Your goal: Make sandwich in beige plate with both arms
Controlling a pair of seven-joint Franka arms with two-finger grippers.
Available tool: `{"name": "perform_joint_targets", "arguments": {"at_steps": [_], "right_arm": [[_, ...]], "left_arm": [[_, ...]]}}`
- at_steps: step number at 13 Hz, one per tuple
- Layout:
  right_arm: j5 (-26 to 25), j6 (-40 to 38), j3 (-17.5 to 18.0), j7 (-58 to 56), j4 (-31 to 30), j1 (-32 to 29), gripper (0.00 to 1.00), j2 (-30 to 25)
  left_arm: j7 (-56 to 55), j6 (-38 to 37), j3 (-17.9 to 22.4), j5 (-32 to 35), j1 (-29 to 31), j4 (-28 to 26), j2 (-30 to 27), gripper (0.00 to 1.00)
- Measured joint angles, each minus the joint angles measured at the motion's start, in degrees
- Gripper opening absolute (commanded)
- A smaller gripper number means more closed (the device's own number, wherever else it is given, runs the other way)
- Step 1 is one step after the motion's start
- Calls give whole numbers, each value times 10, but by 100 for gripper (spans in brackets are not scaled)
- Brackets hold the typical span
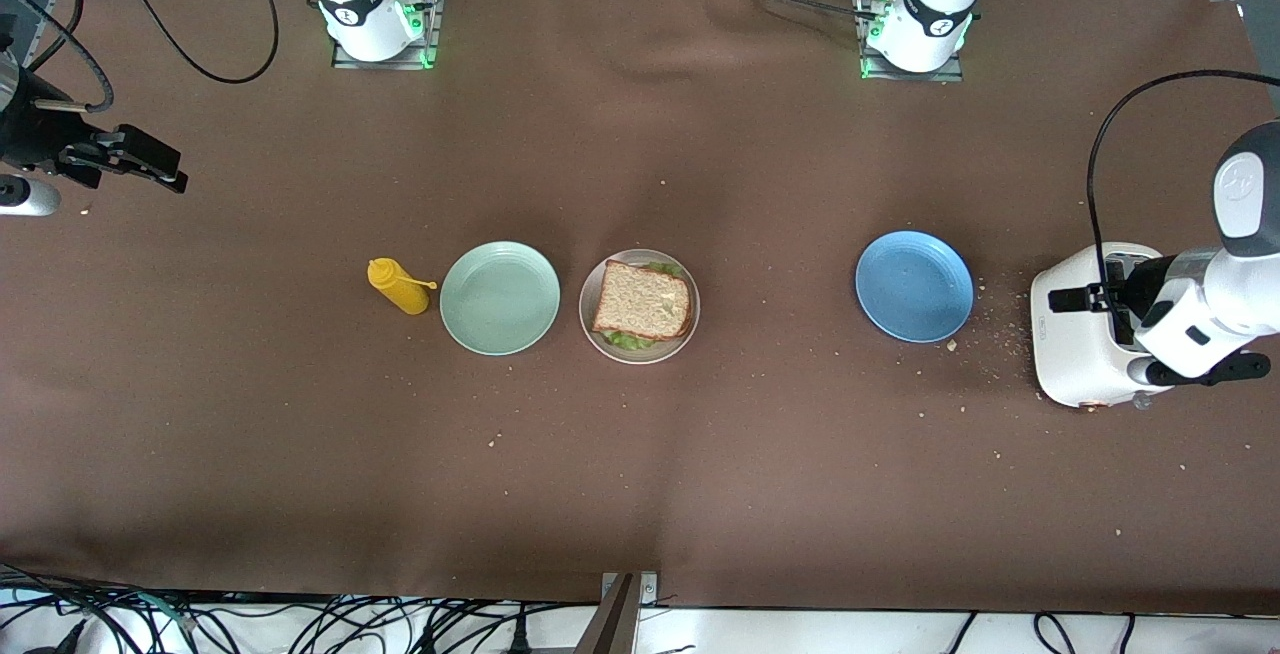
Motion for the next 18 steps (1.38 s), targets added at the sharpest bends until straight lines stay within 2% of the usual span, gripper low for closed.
{"name": "perform_joint_targets", "arguments": {"at_steps": [3, 8, 18], "right_arm": [[0, 0, 0, 0, 0, 0, 100, 0], [0, 0, 0, 0, 0, 0, 100, 0], [0, 0, 0, 0, 0, 0, 100, 1]], "left_arm": [[0, -25, 7, -1, -19, -47, -79, 100], [0, -41, 18, -23, -39, -61, -170, 100], [0, -5, 26, -27, -49, -80, -194, 100]]}}
